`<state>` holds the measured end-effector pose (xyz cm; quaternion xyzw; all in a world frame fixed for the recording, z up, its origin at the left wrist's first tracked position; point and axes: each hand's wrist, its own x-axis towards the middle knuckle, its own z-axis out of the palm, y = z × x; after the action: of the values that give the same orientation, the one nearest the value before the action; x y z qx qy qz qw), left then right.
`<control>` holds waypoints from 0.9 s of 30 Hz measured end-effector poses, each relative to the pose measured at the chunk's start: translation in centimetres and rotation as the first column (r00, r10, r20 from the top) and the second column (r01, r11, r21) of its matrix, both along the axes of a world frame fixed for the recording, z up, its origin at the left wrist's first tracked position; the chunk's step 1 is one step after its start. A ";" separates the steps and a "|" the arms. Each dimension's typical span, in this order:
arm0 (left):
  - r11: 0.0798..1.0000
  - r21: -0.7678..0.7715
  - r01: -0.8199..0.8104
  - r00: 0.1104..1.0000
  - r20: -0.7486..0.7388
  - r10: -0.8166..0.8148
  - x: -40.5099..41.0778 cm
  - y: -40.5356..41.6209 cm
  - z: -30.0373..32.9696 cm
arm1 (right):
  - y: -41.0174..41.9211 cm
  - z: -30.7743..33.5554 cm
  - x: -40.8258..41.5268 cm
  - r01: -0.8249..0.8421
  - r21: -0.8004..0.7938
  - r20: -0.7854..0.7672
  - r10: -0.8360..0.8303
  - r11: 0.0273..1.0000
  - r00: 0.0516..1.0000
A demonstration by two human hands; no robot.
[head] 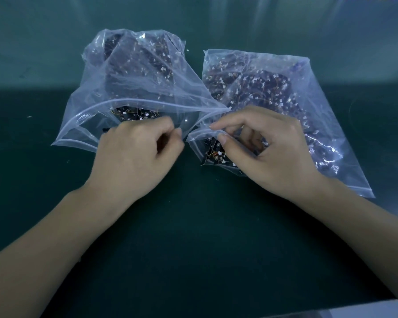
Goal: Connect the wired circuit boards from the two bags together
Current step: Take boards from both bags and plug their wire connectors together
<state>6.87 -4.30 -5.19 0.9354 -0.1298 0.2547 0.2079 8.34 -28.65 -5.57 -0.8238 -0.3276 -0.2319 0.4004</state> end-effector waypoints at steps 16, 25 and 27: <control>0.984 0.175 -0.029 0.999 -0.028 0.034 1.4 2.7 -0.2 | 0.0 0.1 -0.1 0.003 -0.062 -0.021 -0.004 0.998 1.000; 0.997 0.046 0.063 0.995 0.079 -0.067 1.4 2.5 0.1 | 0.0 0.0 0.0 -0.009 -0.070 -0.038 0.006 0.998 0.999; 0.994 -0.013 0.109 0.988 0.109 -0.107 1.4 2.4 0.2 | 0.0 0.0 0.0 -0.005 -0.071 -0.039 0.002 0.997 0.999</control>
<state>8.23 -1.95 -5.03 0.9099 -0.1887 0.2947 0.2228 8.32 -28.68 -5.58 -0.8412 -0.3293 -0.2033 0.3777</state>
